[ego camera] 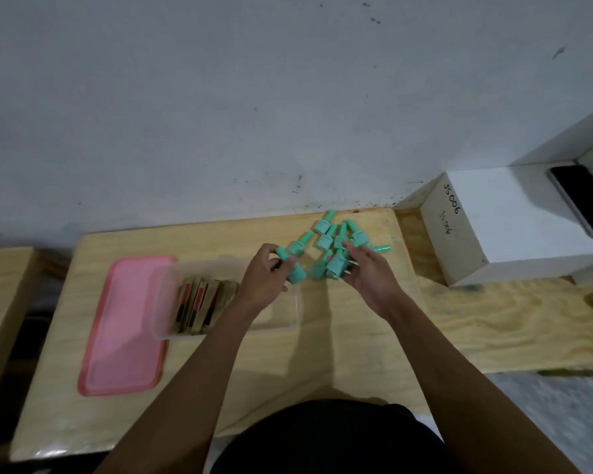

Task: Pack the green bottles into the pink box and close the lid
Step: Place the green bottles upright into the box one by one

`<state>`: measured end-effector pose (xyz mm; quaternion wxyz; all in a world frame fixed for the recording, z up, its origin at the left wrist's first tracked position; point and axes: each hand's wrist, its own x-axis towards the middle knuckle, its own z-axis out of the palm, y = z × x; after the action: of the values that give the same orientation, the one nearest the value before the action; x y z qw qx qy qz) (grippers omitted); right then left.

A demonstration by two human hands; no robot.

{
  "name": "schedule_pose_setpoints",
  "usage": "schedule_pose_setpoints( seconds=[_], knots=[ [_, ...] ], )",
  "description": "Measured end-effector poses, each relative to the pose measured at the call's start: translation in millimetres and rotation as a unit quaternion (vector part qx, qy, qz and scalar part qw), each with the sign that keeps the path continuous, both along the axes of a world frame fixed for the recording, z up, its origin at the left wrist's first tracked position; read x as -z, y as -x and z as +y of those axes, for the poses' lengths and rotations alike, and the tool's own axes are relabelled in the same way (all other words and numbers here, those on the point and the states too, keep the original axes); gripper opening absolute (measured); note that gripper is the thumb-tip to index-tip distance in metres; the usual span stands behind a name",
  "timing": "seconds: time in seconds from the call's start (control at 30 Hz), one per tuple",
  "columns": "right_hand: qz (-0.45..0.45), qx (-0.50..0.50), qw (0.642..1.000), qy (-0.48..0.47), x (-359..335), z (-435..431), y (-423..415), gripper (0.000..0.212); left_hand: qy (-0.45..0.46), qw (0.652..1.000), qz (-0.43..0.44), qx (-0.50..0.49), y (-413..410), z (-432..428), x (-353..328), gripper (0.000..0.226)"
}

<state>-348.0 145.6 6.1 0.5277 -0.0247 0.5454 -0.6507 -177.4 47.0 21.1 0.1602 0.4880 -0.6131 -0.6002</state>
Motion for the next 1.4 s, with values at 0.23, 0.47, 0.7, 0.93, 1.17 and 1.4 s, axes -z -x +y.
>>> schedule_pose_setpoints(
  seconds=[0.23,0.47,0.7,0.93,1.17,1.4],
  knots=[
    [0.306,-0.158,0.937,-0.059,7,-26,-32,0.025,0.006,0.999,0.016,-0.051,-43,-21,4,0.014],
    [0.51,-0.226,0.825,-0.091,16,-49,-52,0.026,0.065,0.995,-0.036,-0.064,-66,-39,19,0.015],
    [0.623,-0.274,0.723,-0.122,33,-61,-57,0.029,0.14,0.984,-0.112,-0.005,-64,-40,40,0.022],
    [0.712,-0.287,0.625,-0.139,32,-70,-60,0.028,0.164,0.979,-0.119,0.024,-59,-36,54,0.022],
    [0.772,-0.262,0.558,-0.152,35,-69,-60,0.024,0.184,0.977,-0.111,0.001,-50,-33,73,0.024],
    [0.777,-0.263,0.546,-0.171,40,-63,-60,0.021,0.19,0.975,-0.117,0.003,-41,-30,77,0.026]
  ],
)
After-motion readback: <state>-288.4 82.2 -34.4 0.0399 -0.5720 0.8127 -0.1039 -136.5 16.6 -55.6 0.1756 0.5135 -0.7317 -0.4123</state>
